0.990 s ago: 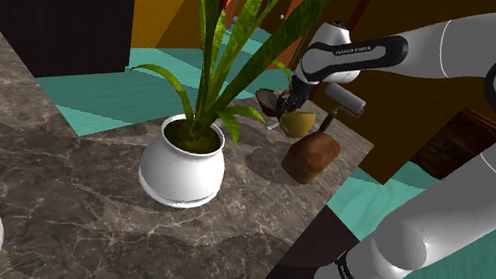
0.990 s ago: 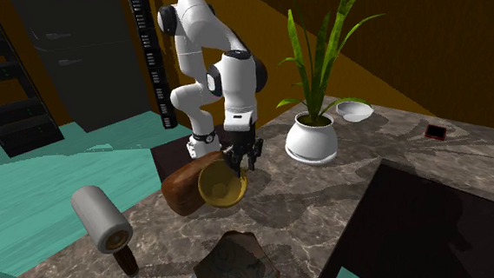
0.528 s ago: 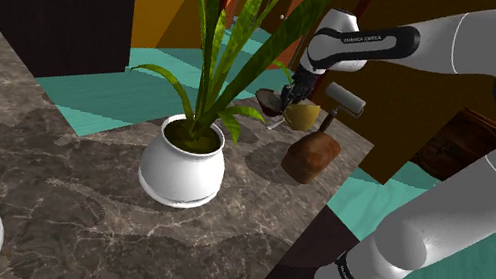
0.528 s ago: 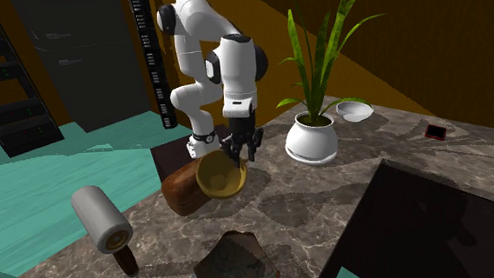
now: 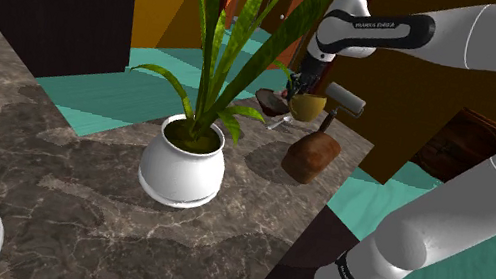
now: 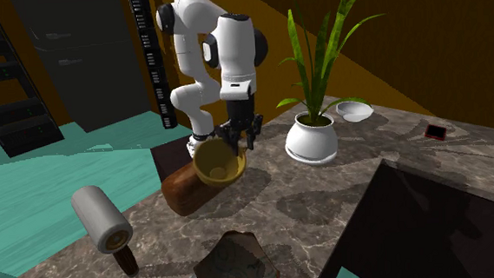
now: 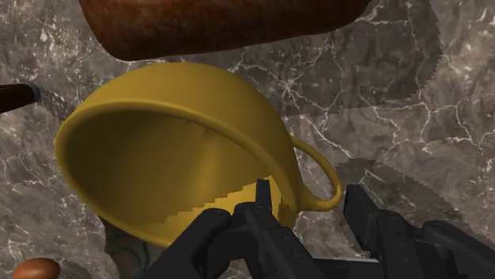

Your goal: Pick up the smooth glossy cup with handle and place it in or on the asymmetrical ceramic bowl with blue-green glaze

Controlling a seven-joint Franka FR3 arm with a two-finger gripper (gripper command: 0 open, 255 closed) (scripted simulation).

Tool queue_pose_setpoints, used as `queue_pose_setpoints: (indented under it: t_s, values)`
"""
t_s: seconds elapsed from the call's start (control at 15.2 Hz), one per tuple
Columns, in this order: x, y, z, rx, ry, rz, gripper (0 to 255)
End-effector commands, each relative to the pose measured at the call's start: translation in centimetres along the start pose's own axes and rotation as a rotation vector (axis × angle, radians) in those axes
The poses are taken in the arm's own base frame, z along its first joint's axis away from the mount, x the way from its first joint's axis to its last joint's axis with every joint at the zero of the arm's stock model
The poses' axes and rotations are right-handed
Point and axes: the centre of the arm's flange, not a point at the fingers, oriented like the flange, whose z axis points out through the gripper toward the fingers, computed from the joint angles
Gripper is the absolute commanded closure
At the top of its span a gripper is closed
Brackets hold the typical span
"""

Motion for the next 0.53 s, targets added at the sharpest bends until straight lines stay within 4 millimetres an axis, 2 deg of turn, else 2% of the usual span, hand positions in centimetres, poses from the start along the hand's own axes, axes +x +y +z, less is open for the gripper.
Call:
queue_pose_setpoints:
  t_s: [0.0,0.46]
  values:
    - [0.1,0.1,-0.8,0.000,0.001,0.000,255]
    - [8.3,4.4,-1.6,0.000,0.001,0.000,255]
